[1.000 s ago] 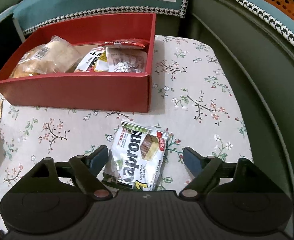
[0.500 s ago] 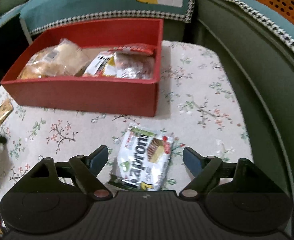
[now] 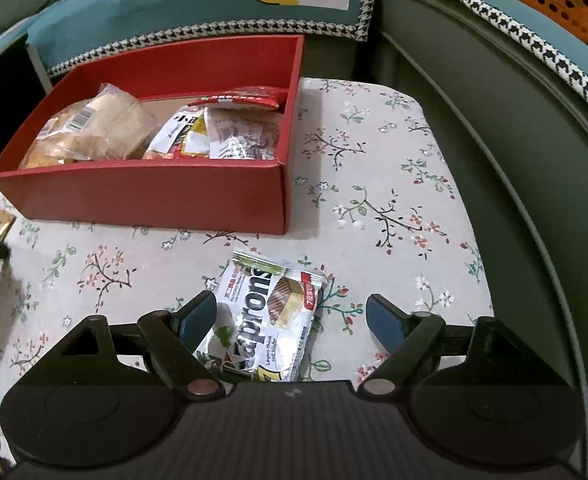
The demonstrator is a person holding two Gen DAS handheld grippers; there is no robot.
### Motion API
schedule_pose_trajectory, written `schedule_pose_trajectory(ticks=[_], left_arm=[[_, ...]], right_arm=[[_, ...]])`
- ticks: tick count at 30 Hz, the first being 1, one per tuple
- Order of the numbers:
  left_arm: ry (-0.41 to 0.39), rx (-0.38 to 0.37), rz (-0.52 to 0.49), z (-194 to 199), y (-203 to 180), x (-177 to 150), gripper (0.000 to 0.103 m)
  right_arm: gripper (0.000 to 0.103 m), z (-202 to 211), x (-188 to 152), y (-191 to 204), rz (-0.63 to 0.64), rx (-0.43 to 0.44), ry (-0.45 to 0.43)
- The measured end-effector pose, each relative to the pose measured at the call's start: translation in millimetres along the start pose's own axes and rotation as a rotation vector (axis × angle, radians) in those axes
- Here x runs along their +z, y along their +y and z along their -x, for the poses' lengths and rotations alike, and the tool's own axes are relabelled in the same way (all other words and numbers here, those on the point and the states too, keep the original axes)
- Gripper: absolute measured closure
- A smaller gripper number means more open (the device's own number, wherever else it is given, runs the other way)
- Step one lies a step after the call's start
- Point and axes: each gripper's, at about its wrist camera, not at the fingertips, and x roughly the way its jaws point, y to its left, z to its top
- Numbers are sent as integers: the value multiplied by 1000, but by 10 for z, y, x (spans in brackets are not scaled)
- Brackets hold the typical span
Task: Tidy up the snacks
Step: 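Grasp the gold sachet with the left gripper while the right grasps the Kaprons wafer pack, then carry the gold sachet and Kaprons pack over the red box and lower them in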
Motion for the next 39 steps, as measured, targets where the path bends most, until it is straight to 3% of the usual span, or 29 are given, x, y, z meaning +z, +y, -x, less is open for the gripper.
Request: schedule_pose_trajectory(ticks=[2, 4, 5, 6, 9, 14, 19, 24, 28, 31, 34, 39], left_arm=[[21, -35, 65, -22, 91, -9, 29], [31, -85, 132, 0, 150, -48, 46], [35, -88, 135, 36, 124, -64, 57], [38, -79, 123, 68, 74, -82, 59], [39, -90, 134, 107, -77, -150, 61], [10, -141, 143, 382, -200, -279, 61], [-28, -161, 147, 584, -289, -343, 61], [-12, -184, 146, 543, -390, -283, 61], [-10, -208, 143, 539, -477, -265, 61], [-2, -201, 124, 505, -541, -267, 61], [18, -185, 112, 431, -573, -296, 61], [22, -187, 99, 445, -614, -338, 61]], right_arm=[[18, -7, 2, -11, -5, 5, 3], [22, -3, 10, -11, -8, 10, 8], [26, 4, 12, -5, -6, 13, 8], [31, 11, 15, -1, -2, 18, 9], [41, 57, 24, -29, -13, 33, 11], [41, 172, 8, -138, -36, 42, -9], [31, 118, -16, -206, -64, 18, 3], [19, 6, 5, -160, -80, 9, 9], [17, -106, 33, -38, -77, 29, 32], [23, -185, 9, 90, -29, 17, 47], [37, -179, -28, 182, 39, -24, 36], [39, -90, -51, 72, 21, -26, 35]])
